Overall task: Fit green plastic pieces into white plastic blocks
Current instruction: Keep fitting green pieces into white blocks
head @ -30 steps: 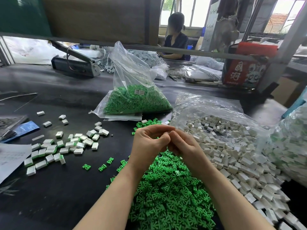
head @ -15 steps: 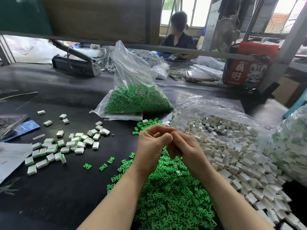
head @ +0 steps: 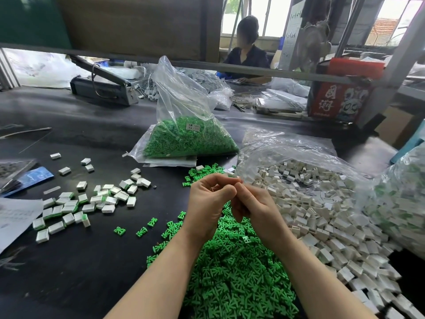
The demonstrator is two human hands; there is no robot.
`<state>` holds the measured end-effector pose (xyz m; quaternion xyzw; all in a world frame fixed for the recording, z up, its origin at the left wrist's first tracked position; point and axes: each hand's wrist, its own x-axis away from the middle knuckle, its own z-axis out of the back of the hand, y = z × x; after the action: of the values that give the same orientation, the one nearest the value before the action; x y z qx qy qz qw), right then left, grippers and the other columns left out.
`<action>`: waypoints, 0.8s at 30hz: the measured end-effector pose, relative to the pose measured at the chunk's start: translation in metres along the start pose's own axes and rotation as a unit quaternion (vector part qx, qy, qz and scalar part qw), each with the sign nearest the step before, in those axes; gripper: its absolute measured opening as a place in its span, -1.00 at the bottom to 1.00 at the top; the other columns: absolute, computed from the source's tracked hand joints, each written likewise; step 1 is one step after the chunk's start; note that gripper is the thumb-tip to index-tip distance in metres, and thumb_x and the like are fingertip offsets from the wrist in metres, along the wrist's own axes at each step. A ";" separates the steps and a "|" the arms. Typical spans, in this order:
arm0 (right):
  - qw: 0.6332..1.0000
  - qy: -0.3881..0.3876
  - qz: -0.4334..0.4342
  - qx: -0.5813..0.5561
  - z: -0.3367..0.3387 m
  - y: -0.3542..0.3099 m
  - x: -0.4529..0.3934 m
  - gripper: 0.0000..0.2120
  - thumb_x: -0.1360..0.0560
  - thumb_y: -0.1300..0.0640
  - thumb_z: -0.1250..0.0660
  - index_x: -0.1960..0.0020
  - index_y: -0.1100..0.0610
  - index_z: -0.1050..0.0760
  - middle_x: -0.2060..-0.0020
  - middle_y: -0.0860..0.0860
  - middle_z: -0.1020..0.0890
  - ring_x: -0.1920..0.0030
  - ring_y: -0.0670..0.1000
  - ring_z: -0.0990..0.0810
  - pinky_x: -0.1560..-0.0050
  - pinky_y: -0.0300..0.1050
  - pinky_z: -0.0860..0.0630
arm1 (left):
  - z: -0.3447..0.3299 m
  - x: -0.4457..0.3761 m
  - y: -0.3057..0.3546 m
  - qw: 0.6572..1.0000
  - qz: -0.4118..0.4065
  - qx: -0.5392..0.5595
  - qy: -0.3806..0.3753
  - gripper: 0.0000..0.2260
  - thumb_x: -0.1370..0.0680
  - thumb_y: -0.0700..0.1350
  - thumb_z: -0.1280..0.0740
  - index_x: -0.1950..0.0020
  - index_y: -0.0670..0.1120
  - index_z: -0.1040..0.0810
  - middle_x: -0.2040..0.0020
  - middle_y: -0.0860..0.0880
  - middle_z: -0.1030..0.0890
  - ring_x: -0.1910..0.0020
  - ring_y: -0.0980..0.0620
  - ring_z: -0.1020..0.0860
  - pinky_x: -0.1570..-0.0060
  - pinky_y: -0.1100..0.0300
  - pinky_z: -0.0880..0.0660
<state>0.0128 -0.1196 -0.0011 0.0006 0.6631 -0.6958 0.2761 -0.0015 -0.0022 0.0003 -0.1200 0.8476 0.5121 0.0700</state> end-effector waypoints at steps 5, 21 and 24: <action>1.000 0.003 -0.009 0.003 0.002 0.004 0.001 -0.66 -0.59 0.02 -0.17 0.29 0.07 -0.55 0.48 0.01 -0.44 0.46 -0.03 -0.40 0.43 -0.22 -0.32 | -0.001 0.001 0.002 1.000 0.008 0.000 0.001 -0.81 -0.32 -0.37 -0.30 0.34 -0.12 -0.64 0.22 -0.30 -0.55 0.50 -0.11 -0.51 0.58 0.13 -0.48; 1.000 -0.003 -0.021 -0.004 0.004 0.010 0.000 -0.59 -0.59 0.00 -0.18 0.26 0.29 -0.47 0.48 -0.01 -0.44 0.44 0.00 -0.39 0.42 -0.20 -0.32 | -0.001 0.003 0.004 1.000 0.009 -0.001 -0.003 -0.79 -0.31 -0.36 -0.29 0.36 -0.10 -0.65 0.22 -0.27 -0.56 0.46 -0.02 -0.57 0.48 0.15 -0.54; 1.000 -0.002 -0.022 0.000 0.004 0.010 0.000 -0.59 -0.59 -0.01 -0.18 0.27 0.27 -0.47 0.48 0.00 -0.45 0.44 0.01 -0.39 0.42 -0.19 -0.31 | -0.001 0.003 0.004 1.000 0.010 -0.003 0.000 -0.79 -0.31 -0.36 -0.29 0.36 -0.10 -0.64 0.20 -0.31 -0.54 0.46 -0.04 -0.56 0.49 0.13 -0.53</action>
<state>0.0178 -0.1229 -0.0095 -0.0158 0.6626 -0.7015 0.2619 -0.0054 -0.0022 0.0034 -0.1118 0.8473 0.5150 0.0651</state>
